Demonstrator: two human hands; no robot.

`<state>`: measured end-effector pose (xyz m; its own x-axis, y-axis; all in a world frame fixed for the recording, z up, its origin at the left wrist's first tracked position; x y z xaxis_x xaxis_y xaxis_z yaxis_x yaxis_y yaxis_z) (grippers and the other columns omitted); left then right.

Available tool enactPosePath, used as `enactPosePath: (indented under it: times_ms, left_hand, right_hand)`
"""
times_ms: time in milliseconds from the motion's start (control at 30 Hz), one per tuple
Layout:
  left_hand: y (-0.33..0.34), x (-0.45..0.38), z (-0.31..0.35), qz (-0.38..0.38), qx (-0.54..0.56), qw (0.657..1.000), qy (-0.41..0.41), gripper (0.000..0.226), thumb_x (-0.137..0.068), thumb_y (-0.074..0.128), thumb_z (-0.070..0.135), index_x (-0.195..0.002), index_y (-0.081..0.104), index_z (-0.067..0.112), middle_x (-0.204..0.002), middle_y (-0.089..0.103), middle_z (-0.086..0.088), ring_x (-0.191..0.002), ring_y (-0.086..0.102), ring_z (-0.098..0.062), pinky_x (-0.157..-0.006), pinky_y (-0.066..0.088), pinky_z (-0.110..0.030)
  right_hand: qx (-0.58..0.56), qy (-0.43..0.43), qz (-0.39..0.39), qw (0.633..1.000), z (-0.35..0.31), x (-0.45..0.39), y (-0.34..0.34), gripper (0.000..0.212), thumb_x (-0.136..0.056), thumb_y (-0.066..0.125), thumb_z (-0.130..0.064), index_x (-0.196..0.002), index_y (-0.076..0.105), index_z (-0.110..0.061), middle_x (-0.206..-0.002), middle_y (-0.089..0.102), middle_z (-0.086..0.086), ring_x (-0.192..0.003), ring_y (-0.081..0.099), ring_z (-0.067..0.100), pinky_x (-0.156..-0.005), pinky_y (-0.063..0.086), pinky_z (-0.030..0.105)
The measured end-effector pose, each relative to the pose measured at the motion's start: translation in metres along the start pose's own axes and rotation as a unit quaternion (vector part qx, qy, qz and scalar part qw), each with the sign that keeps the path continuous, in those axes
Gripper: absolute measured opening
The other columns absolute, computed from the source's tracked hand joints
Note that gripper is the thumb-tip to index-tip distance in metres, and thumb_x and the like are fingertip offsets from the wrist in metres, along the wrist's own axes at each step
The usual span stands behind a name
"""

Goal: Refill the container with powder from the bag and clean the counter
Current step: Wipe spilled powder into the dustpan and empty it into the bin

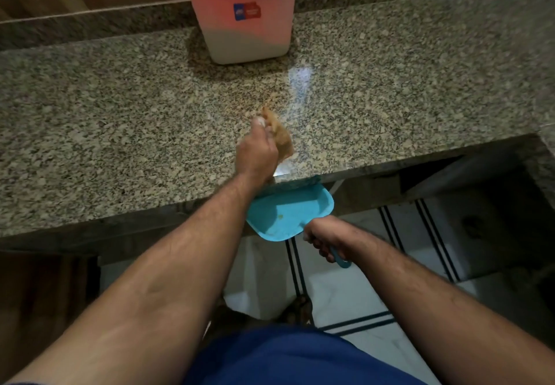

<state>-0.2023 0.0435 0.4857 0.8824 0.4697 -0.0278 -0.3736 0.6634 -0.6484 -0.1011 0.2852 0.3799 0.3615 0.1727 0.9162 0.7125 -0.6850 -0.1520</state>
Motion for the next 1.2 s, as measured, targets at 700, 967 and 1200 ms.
enactPosePath:
  times_ms: [700,967,1200]
  left_hand:
    - [-0.021,0.073,-0.039,-0.055,-0.027,0.997,-0.037,0.030,-0.106,0.036,0.037,-0.118,0.054,0.016,-0.095,0.067,-0.005,-0.085,0.065,-0.030,-0.076,0.055,-0.044]
    - [-0.158,0.145,-0.149,0.124,0.277,0.926,-0.225,0.017,-0.115,0.046,0.024,-0.113,0.063,0.020,-0.110,0.075,-0.011,-0.102,0.072,-0.027,-0.091,0.060,-0.044]
    - [-0.317,0.309,-0.267,0.273,0.300,0.863,-0.303,0.025,-0.116,0.044,0.026,-0.133,0.059,0.014,-0.117,0.070,-0.005,-0.098,0.067,-0.012,-0.076,0.055,-0.026]
  right_hand:
    - [0.071,-0.039,0.004,0.997,0.006,0.002,0.051,0.011,-0.078,0.049,-0.008,-0.076,0.046,-0.018,-0.056,0.039,-0.001,-0.044,0.031,0.015,-0.043,0.028,0.023]
    - [0.138,-0.059,-0.019,0.988,-0.010,0.013,0.137,0.013,-0.082,0.055,-0.006,-0.079,0.048,-0.016,-0.056,0.038,0.000,-0.042,0.029,0.014,-0.047,0.025,0.022]
    - [0.235,-0.063,-0.084,0.966,-0.020,0.043,0.290,0.013,-0.085,0.058,-0.004,-0.079,0.052,-0.014,-0.055,0.043,-0.001,-0.041,0.034,0.013,-0.044,0.030,0.019]
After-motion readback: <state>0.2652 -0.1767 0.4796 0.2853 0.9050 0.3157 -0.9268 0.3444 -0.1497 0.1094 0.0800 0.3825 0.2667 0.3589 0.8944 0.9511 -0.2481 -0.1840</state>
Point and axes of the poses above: each hand's wrist, its own x-axis away from the middle knuckle, its own y-axis out of the palm, z = x × y, the point moved 10 cm from there along -x, towards the middle knuckle
